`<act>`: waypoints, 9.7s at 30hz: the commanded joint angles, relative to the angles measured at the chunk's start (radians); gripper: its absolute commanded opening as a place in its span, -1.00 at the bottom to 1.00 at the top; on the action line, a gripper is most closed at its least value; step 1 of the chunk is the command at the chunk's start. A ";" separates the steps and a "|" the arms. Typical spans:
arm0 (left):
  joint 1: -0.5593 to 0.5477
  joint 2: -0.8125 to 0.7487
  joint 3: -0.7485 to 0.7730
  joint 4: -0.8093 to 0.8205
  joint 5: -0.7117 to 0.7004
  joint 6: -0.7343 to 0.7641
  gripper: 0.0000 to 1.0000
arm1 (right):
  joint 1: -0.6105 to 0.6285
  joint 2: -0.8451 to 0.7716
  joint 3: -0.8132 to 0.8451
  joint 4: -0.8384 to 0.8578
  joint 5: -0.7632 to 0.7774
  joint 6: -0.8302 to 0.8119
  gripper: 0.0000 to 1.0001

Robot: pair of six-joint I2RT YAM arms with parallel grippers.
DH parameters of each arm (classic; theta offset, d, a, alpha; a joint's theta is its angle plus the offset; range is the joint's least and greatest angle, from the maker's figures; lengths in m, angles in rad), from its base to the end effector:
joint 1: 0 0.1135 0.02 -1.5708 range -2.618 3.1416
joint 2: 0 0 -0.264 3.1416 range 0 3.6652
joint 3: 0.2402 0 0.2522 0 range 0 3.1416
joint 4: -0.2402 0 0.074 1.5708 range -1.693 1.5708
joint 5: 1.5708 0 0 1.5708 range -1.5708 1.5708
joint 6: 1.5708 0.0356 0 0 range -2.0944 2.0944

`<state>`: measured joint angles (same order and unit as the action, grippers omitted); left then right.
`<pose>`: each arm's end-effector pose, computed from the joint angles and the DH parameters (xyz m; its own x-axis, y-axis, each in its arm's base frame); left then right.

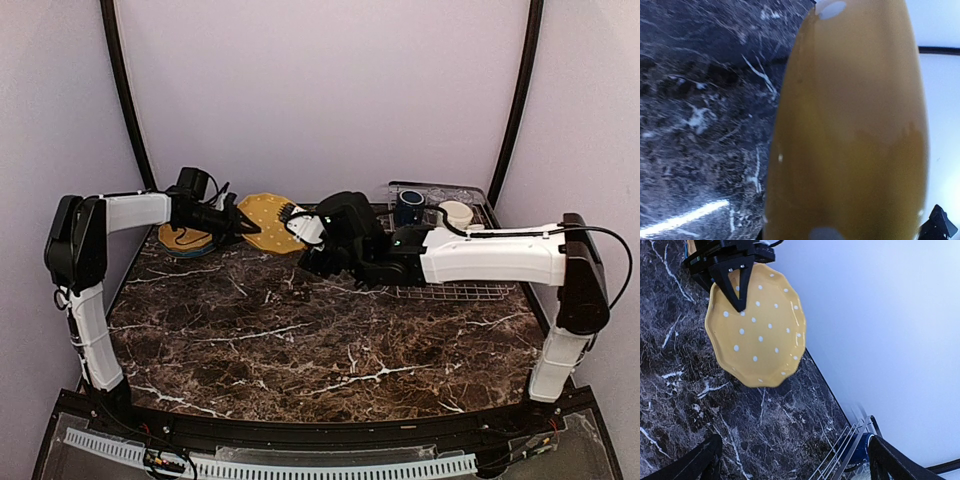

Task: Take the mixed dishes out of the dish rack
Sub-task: Pass from the right arm to the left, then place the plate on the plate, then grab the bowl from the dish rack, then place the bowl at the center of the board.

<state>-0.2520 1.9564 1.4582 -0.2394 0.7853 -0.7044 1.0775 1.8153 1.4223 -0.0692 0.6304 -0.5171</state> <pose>0.4165 -0.1332 0.2271 -0.9386 -0.2312 -0.2560 0.0988 0.5310 -0.8416 0.2198 0.3645 0.2854 0.0447 -0.7602 -0.6481 -0.5057 0.5423 -0.6710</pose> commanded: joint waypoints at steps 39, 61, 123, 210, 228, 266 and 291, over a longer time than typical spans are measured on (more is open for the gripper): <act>0.532 -0.044 -0.024 0.134 -0.028 0.016 -0.88 | -0.165 -0.253 -0.118 -0.035 -0.216 0.436 0.97; 0.473 0.001 0.018 0.025 -0.082 0.068 -0.54 | -0.485 -0.419 -0.183 -0.132 -0.594 0.804 0.97; 0.270 -0.206 0.067 -0.144 -0.347 0.283 0.69 | -0.773 -0.426 -0.249 -0.303 -0.703 0.957 0.97; -0.012 -0.154 0.084 -0.154 -0.299 0.301 0.71 | -1.137 -0.016 -0.171 -0.329 -0.598 1.819 0.62; -0.012 -0.157 0.086 -0.154 -0.289 0.296 0.71 | -1.117 -0.133 -0.173 -0.320 -0.586 1.736 0.05; -0.013 -0.143 0.065 -0.075 -0.137 0.215 0.72 | -0.868 -0.581 -0.386 0.155 -0.958 0.618 -0.32; 0.035 -0.096 0.073 -0.045 -0.029 0.167 0.72 | -0.180 0.148 0.105 0.194 -0.203 -0.137 -0.30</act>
<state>-0.2314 1.8610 1.5372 -0.3031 0.7273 -0.5217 0.8425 1.8797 1.4292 0.0235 0.2211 -0.4641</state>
